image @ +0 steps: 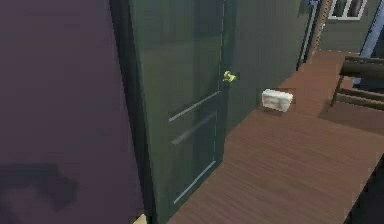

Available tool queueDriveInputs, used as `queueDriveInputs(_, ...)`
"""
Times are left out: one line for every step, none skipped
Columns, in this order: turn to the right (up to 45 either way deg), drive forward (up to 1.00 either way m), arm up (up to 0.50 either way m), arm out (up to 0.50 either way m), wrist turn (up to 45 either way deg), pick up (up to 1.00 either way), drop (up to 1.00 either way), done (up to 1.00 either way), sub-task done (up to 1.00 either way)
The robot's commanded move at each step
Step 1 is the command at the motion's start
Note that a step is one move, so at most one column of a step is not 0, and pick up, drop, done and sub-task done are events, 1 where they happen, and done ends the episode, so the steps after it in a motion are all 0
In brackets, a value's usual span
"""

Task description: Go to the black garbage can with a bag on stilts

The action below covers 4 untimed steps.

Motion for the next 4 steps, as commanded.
queueDriveInputs(15.0,0.00,0.00,0.00,0.0,0.00,0.00,0.00,0.00)
queueDriveInputs(0.0,0.80,0.00,0.00,0.0,0.00,0.00,0.00,0.00)
queueDriveInputs(21.0,0.00,0.00,0.00,0.0,0.00,0.00,0.00,0.00)
queueDriveInputs(0.0,1.00,0.00,0.00,0.0,0.00,0.00,0.00,0.00)
